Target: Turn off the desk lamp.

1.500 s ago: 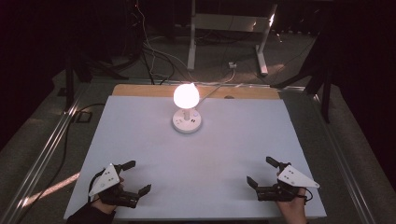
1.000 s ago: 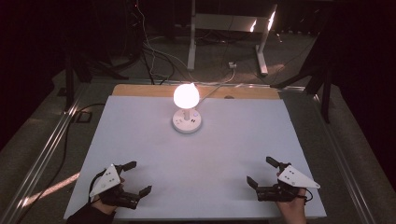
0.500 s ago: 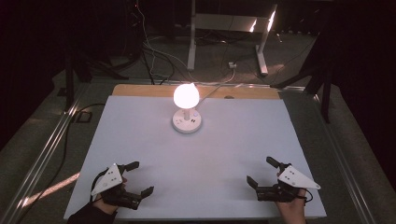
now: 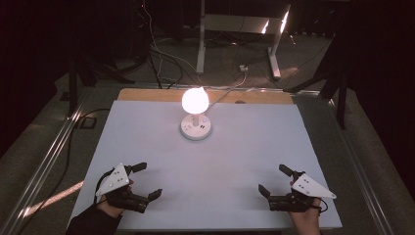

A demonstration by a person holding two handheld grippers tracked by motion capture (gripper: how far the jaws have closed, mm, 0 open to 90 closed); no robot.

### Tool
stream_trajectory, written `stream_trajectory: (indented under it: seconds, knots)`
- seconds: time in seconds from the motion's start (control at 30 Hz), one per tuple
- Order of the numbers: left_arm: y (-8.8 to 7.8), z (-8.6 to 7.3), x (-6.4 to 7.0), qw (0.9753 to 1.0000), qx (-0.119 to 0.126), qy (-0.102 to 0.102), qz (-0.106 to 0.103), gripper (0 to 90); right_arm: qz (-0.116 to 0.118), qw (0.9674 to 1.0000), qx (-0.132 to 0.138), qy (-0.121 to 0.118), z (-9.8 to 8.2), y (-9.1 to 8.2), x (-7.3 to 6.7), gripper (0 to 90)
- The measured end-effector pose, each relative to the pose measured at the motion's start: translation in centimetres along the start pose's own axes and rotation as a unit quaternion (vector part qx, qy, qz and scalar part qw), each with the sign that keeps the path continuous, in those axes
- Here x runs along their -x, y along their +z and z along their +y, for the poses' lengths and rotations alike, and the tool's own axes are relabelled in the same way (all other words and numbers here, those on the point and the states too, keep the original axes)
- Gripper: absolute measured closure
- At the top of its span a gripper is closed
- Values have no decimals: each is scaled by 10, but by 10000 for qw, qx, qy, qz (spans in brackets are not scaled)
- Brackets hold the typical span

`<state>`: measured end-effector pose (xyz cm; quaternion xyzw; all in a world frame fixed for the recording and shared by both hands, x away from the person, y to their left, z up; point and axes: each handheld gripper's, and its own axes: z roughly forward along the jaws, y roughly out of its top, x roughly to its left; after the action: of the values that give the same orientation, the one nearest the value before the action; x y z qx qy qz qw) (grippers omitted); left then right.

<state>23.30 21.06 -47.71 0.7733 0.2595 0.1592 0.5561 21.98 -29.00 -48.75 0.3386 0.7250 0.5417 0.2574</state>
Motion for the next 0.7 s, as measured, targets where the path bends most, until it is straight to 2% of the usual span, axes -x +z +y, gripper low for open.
stream_trajectory:
  seconds: [0.2, 0.43, 0.53, 0.7]
  knots:
    - [3, 12, -5, 10000, -52, -2, -81, 5, 16, 10000, -15, 3, 0, 0, 0, 0]
    - [8, 23, -9, 9999, 0, -69, -136, 5, 24, 10000, -19, 13, 0, 0, 0, 0]
    - [13, 27, -11, 9996, -21, -209, -181, 6, 28, 10000, -28, 4, 0, 0, 0, 0]
    - [25, 33, -13, 9998, -86, -154, -128, 6, 42, 10000, -28, 7, 0, 1, 0, 0]
